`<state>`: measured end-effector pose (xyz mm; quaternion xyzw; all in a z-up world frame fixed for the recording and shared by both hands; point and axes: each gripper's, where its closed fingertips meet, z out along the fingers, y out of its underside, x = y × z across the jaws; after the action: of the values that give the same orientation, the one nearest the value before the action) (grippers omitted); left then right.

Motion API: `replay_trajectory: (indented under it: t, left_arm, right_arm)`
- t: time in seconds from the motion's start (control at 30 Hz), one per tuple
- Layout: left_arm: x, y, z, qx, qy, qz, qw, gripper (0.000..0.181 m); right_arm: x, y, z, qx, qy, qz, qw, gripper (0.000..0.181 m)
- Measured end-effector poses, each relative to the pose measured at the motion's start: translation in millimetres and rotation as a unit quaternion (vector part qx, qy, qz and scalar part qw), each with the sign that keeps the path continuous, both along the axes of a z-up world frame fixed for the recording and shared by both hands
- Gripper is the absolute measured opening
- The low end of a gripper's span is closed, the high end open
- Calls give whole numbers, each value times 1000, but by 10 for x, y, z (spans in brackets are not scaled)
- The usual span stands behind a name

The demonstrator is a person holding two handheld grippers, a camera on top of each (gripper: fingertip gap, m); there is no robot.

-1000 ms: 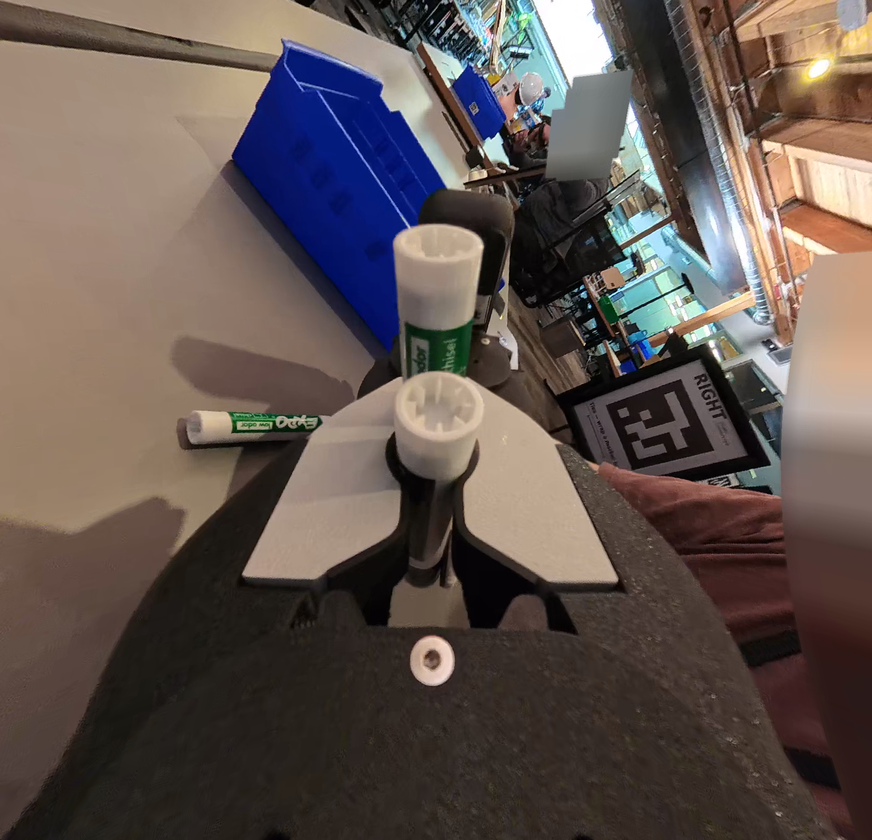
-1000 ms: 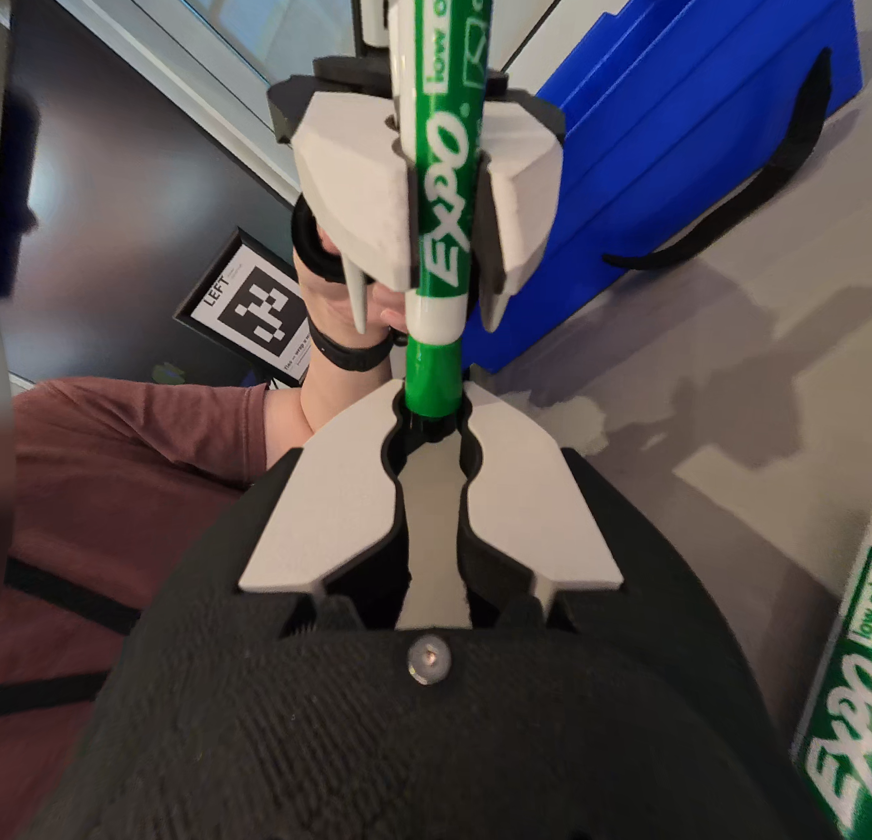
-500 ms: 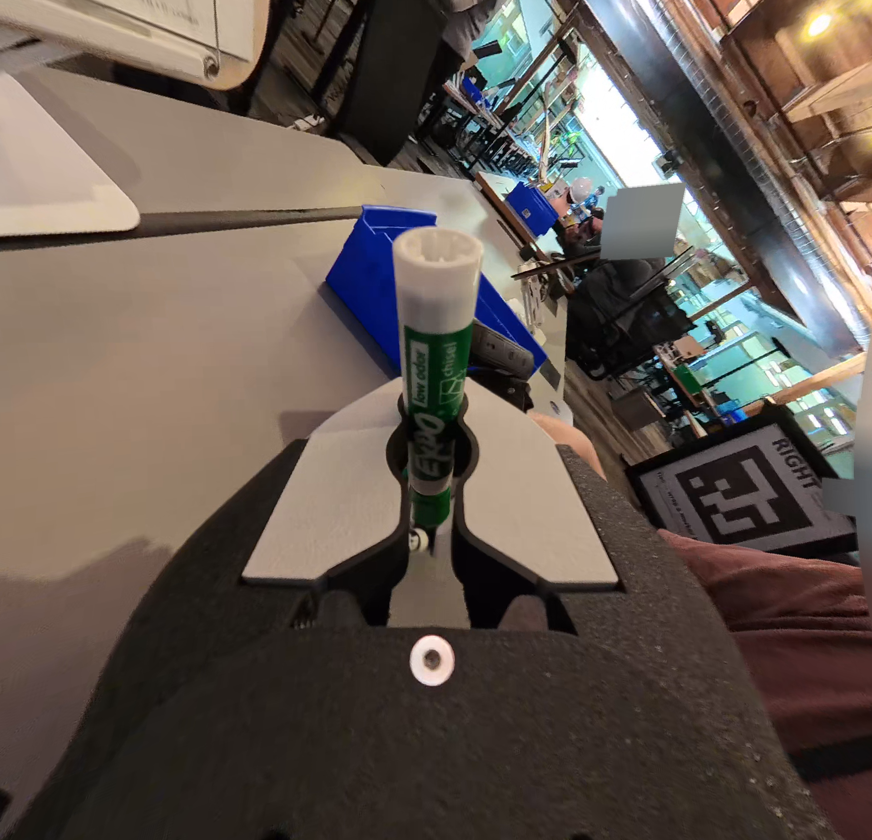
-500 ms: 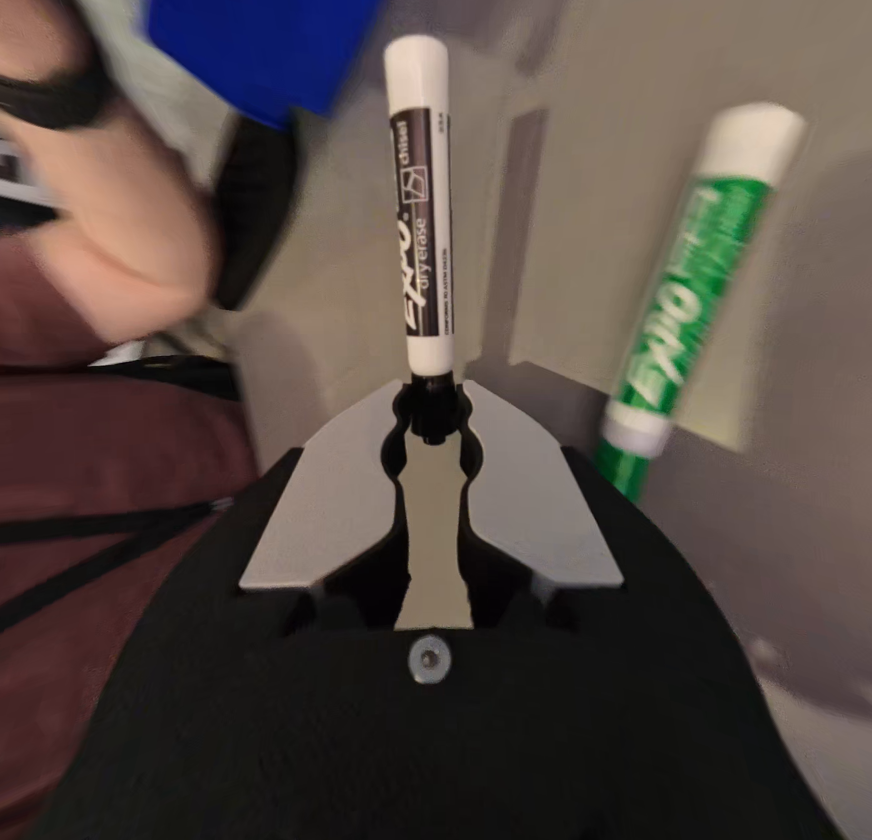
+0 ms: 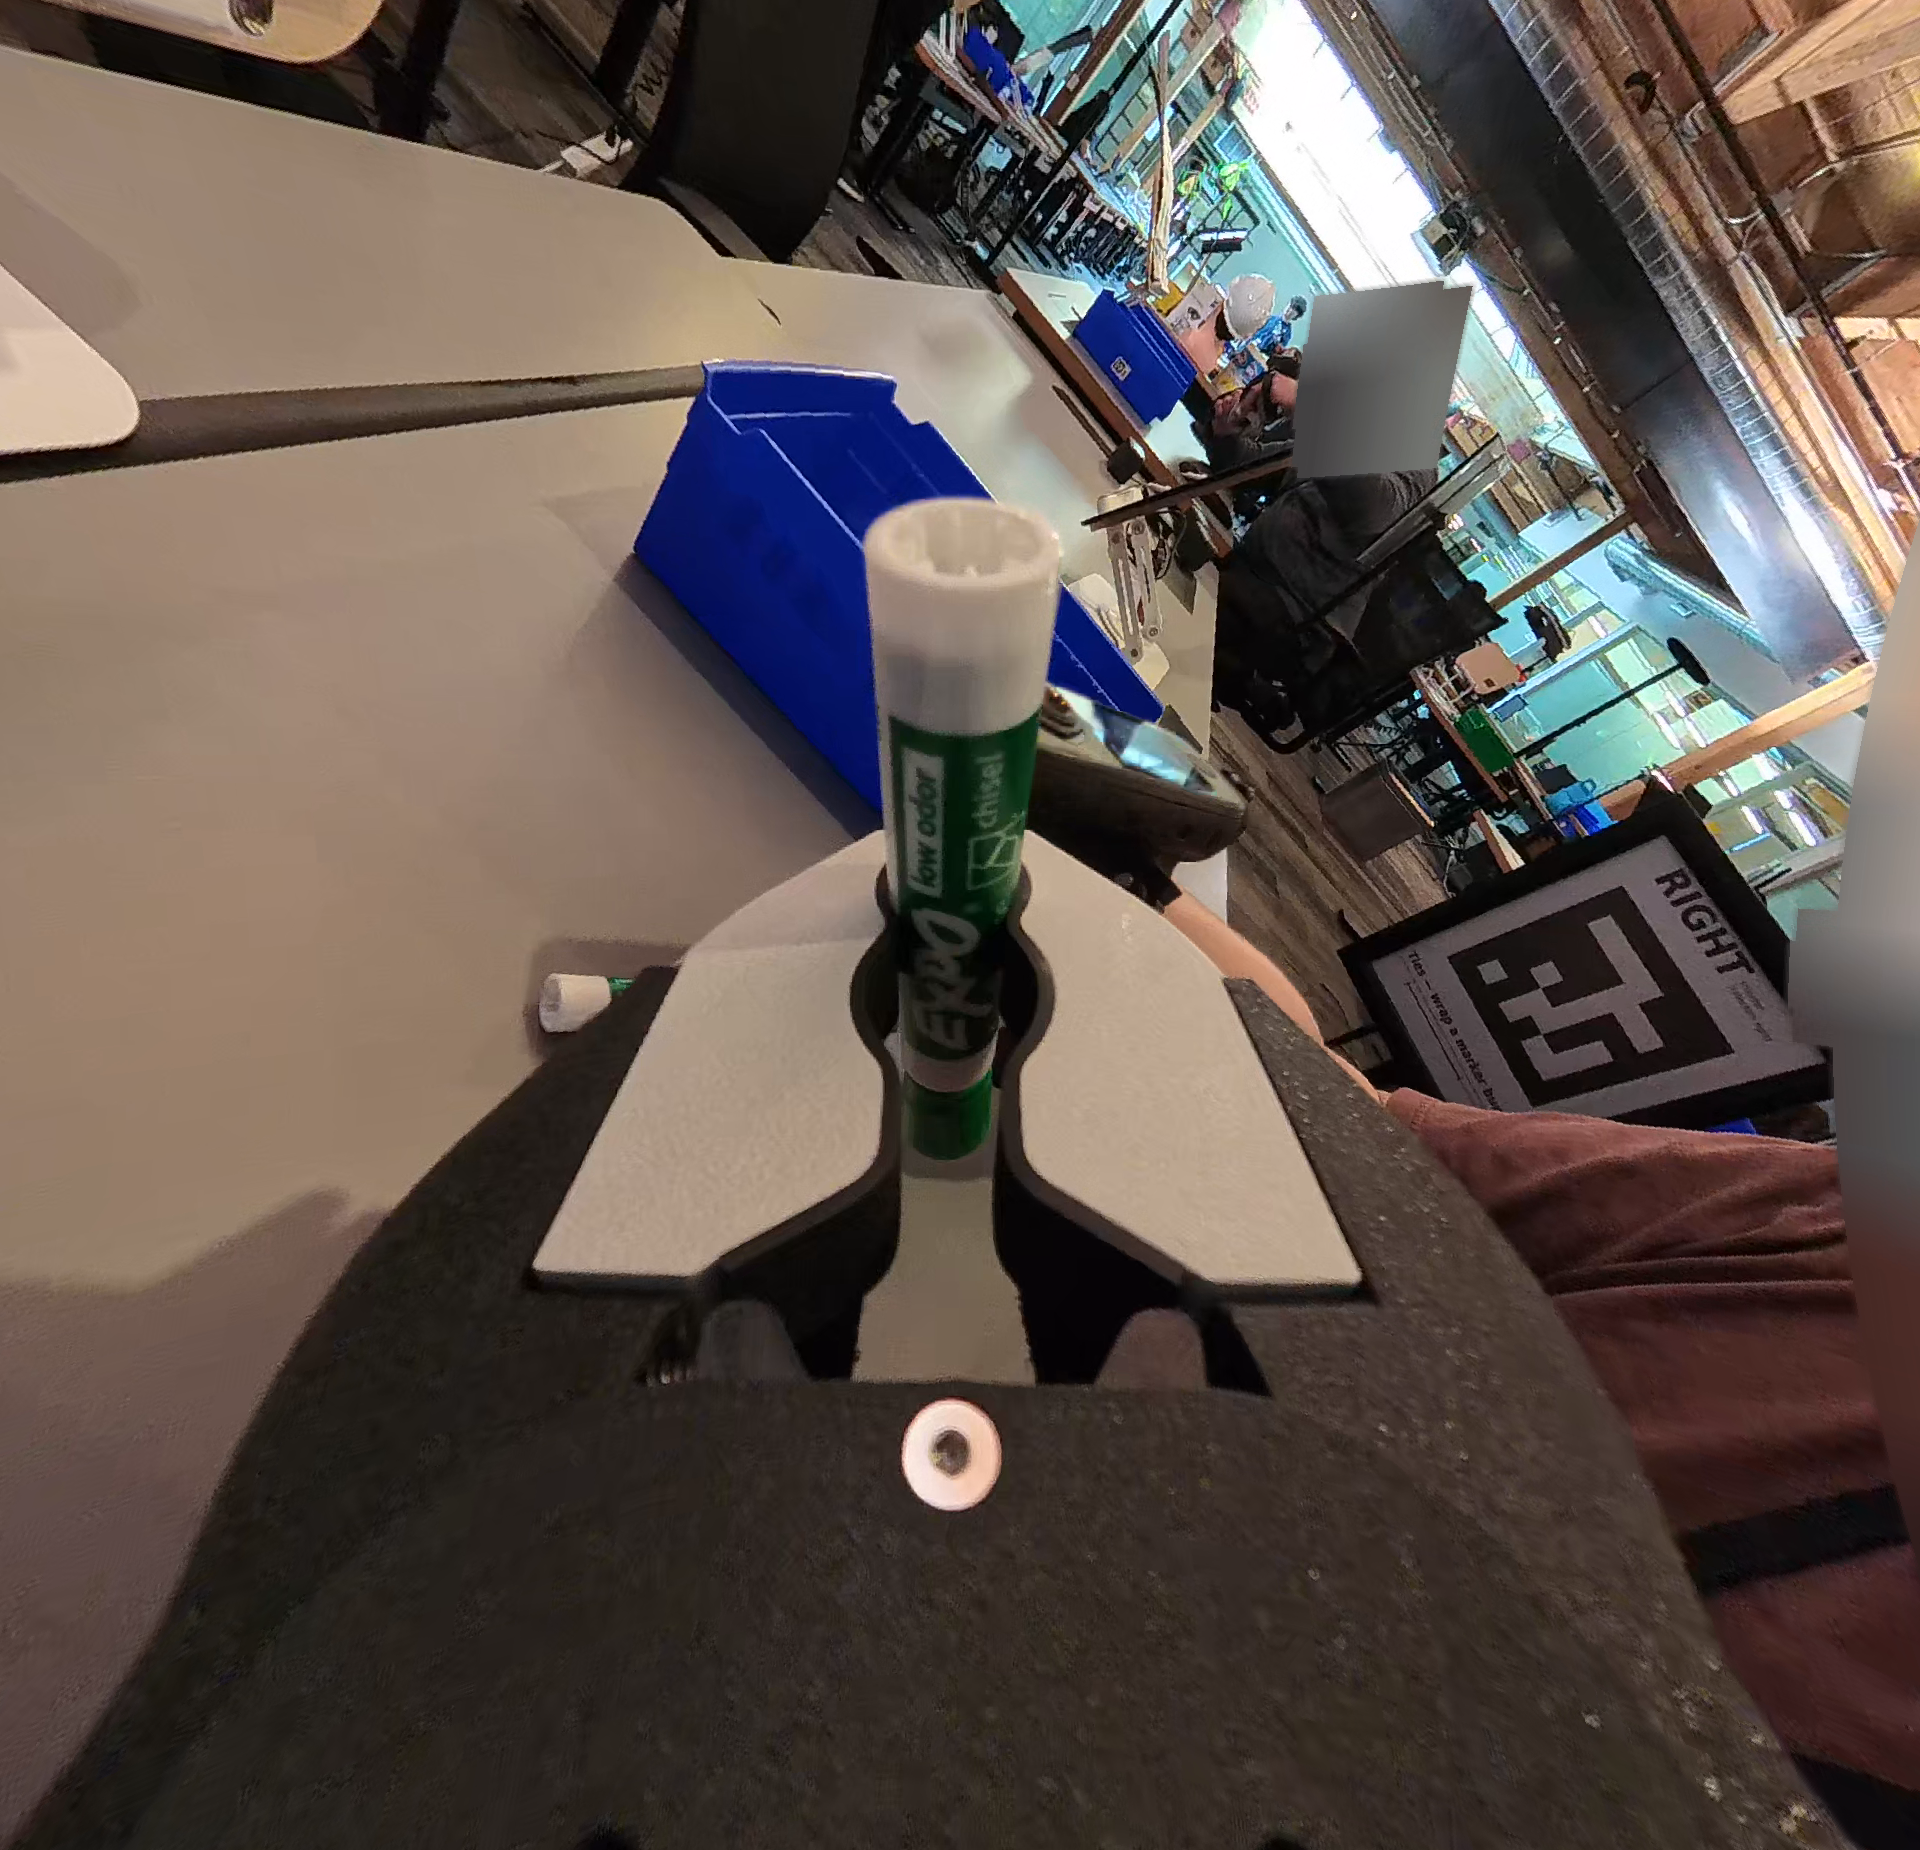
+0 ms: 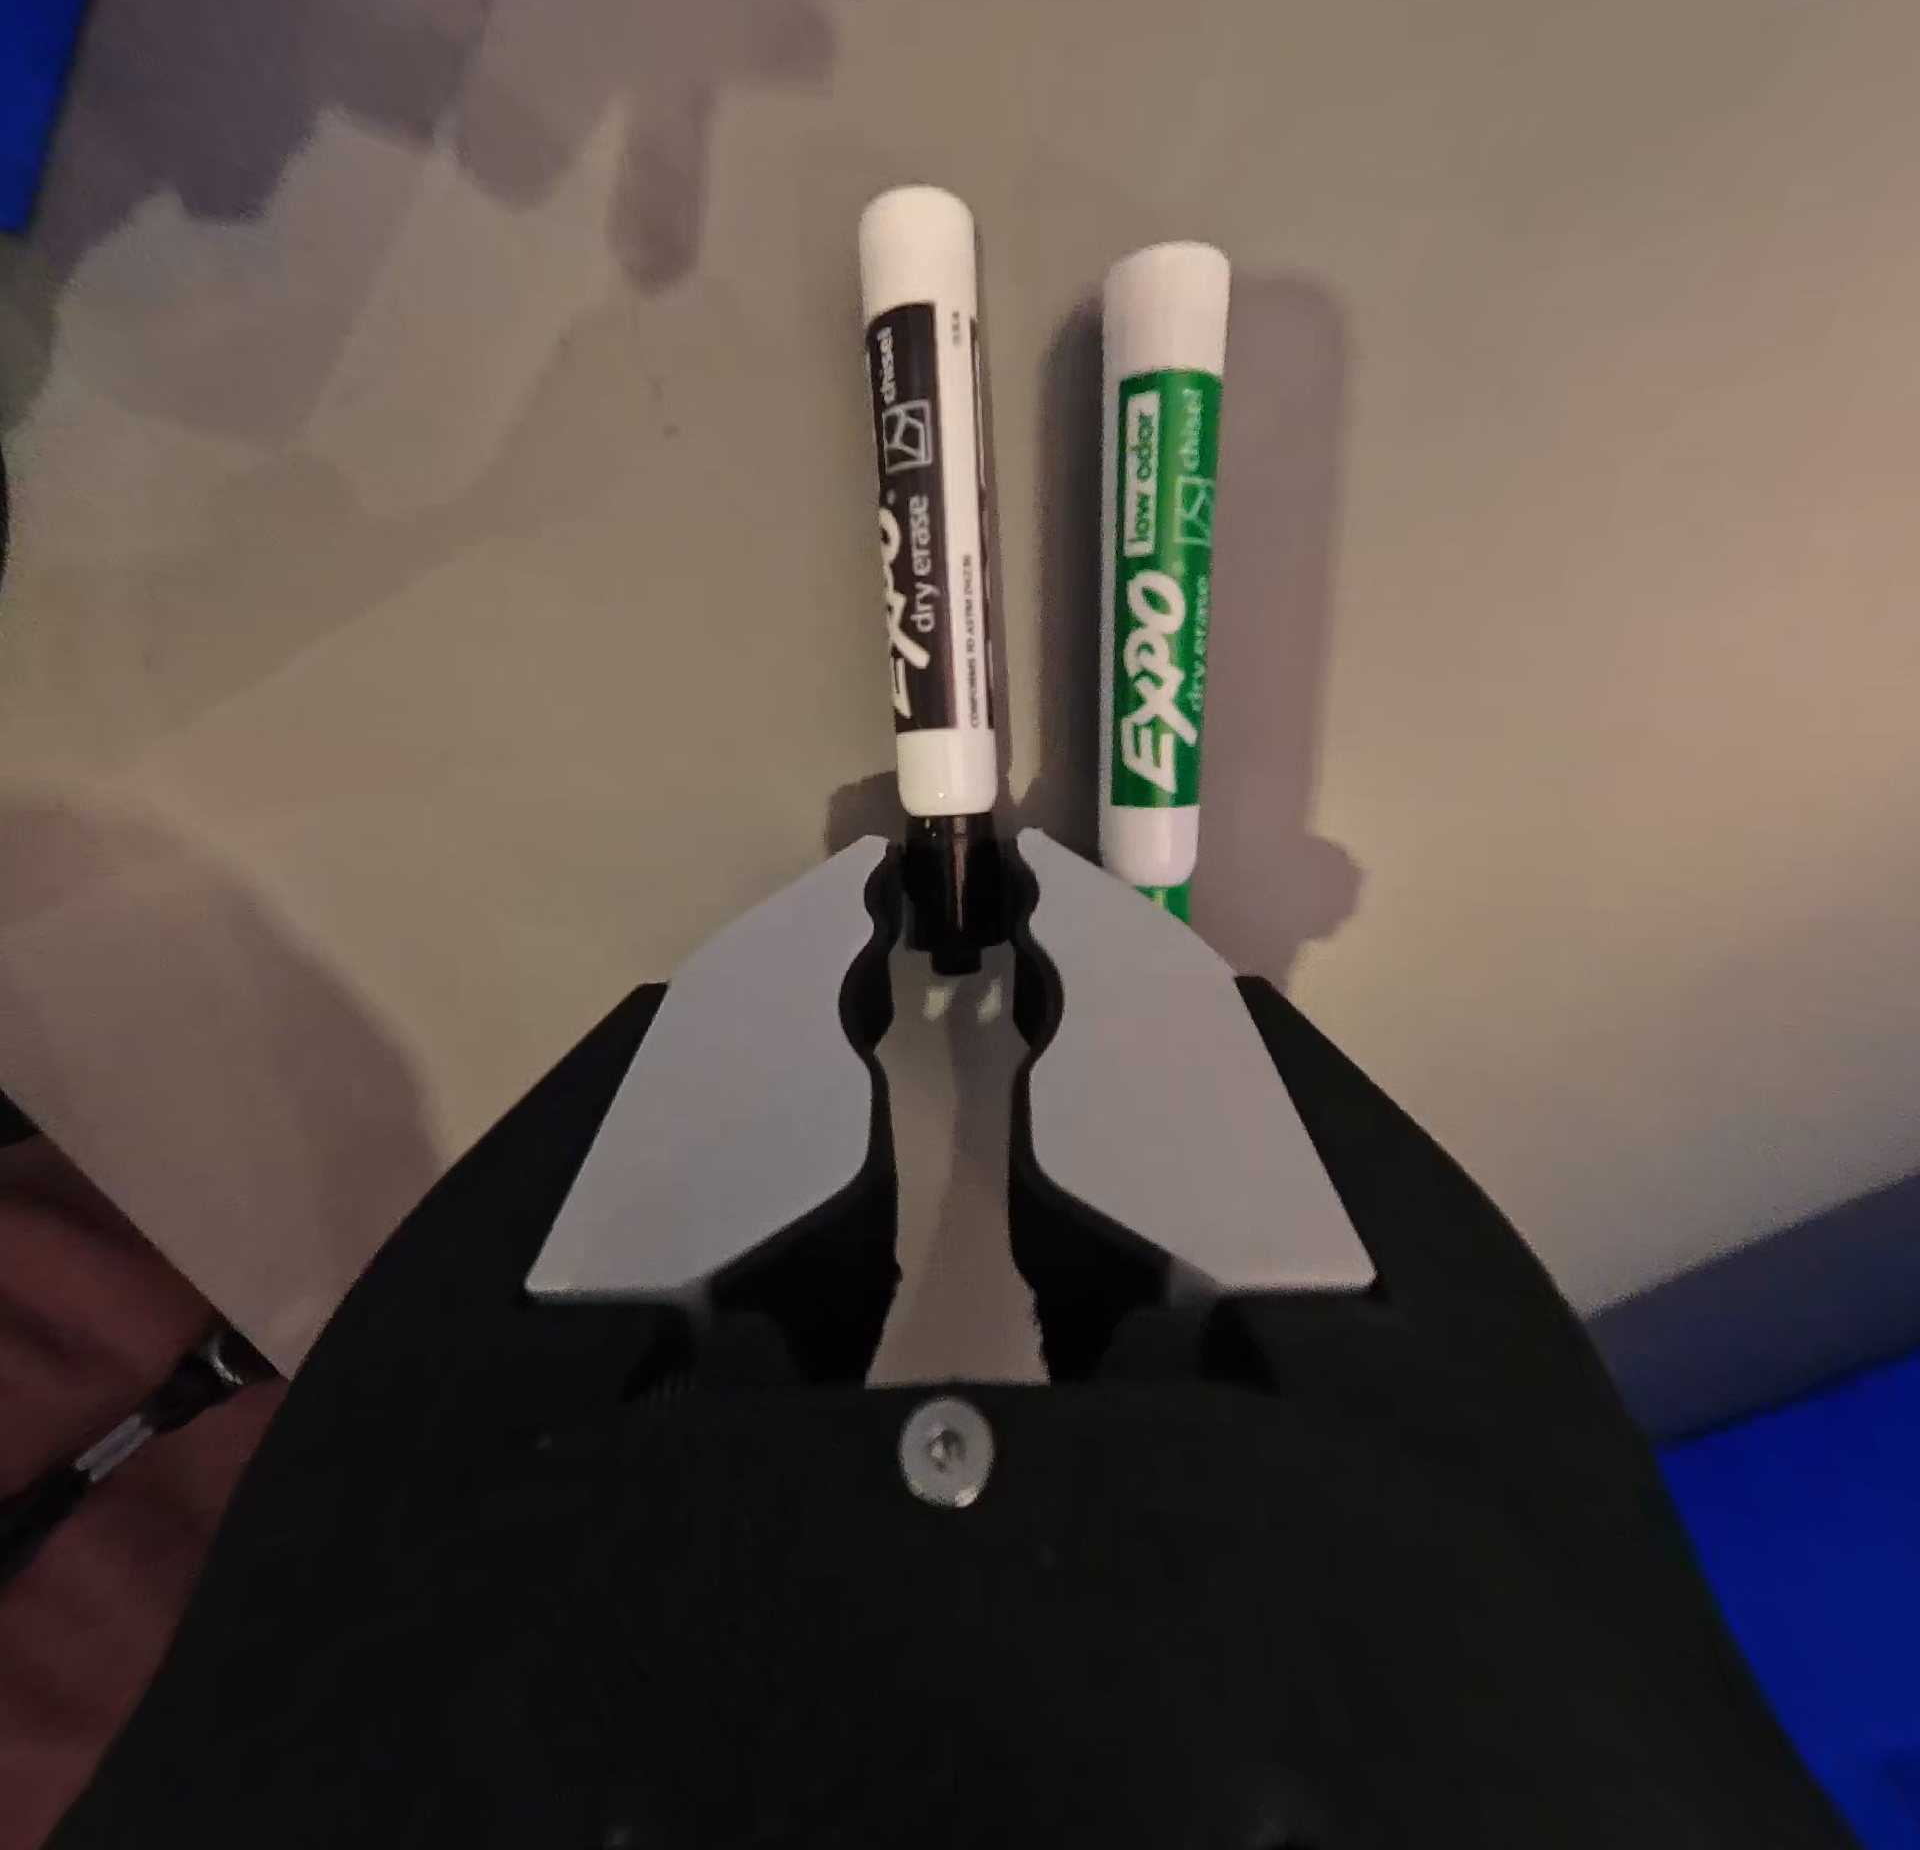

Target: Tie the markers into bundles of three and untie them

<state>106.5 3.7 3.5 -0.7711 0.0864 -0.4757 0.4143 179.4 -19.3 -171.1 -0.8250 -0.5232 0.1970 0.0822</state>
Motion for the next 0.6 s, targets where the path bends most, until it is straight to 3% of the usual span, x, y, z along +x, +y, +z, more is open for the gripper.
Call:
replay_trajectory:
  t: [0.17, 0.3, 0.5, 0.6]
  left_arm:
    - [30, -30, 16, 0, 3, -9, 1000, 15]
    - [10, -41, 41, 2, 2, -9, 1000, 14]
    - [-47, -59, 65, 2, 0, -7, 1000, 15]
    - [-45, -60, 58, 2, 4, -8, 1000, 15]
  right_arm:
    - [-74, 190, 250, 75, 50, -12, 996, 24]
    - [-305, 116, 429, 110, 125, 38, 985, 29]
    - [-419, 42, 75, 165, 55, 97, 980, 26]
    - [-400, 68, 1, 156, 44, 80, 983, 20]
